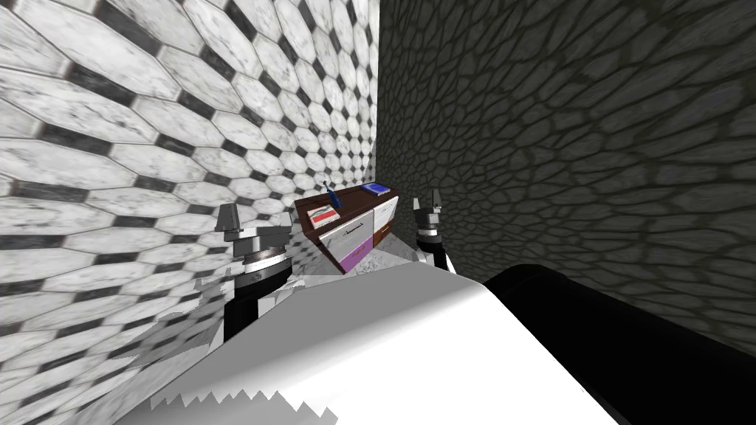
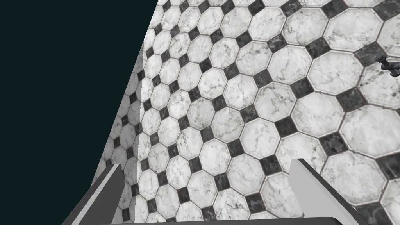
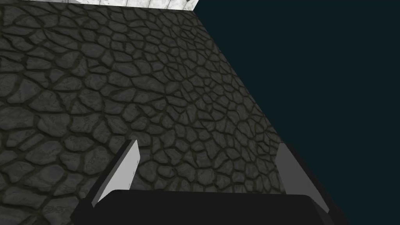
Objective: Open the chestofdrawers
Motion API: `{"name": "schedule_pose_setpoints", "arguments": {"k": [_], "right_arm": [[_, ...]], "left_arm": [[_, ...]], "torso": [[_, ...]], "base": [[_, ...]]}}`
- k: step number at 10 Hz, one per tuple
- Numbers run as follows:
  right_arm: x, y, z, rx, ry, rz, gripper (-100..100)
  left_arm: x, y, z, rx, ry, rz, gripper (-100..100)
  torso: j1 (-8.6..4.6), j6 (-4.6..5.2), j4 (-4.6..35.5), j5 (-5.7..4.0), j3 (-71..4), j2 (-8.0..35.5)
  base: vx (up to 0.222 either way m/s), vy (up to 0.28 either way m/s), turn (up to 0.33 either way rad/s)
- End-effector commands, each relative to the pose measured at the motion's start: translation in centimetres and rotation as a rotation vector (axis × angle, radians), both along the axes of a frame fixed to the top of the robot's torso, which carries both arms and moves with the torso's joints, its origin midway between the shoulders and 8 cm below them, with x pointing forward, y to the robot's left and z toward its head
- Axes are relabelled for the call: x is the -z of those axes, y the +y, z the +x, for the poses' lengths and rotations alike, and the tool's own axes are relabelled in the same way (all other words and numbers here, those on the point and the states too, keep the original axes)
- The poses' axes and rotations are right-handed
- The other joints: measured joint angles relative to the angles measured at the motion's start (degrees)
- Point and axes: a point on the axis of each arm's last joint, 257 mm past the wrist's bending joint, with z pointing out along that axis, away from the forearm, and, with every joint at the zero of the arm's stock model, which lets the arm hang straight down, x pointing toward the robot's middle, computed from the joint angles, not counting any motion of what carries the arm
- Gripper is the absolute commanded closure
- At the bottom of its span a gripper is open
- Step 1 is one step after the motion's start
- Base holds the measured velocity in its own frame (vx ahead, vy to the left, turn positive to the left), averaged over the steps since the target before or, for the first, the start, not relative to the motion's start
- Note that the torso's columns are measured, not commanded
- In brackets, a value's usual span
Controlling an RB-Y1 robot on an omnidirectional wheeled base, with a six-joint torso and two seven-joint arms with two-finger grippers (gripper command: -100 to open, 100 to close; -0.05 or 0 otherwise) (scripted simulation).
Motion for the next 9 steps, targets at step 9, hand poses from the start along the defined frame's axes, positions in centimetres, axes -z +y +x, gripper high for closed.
{"name": "schedule_pose_setpoints", "arguments": {"k": [9], "right_arm": [[-0.01,0.00,-0.01,0.000,0.000,0.000,0]], "left_arm": [[-0.02,0.00,-0.01,0.000,0.000,0.000,0]], "torso": [[0.00,0.00,35.37,0.00,-70.73,35.39]], "base": [[0.000,0.000,0.000]]}}
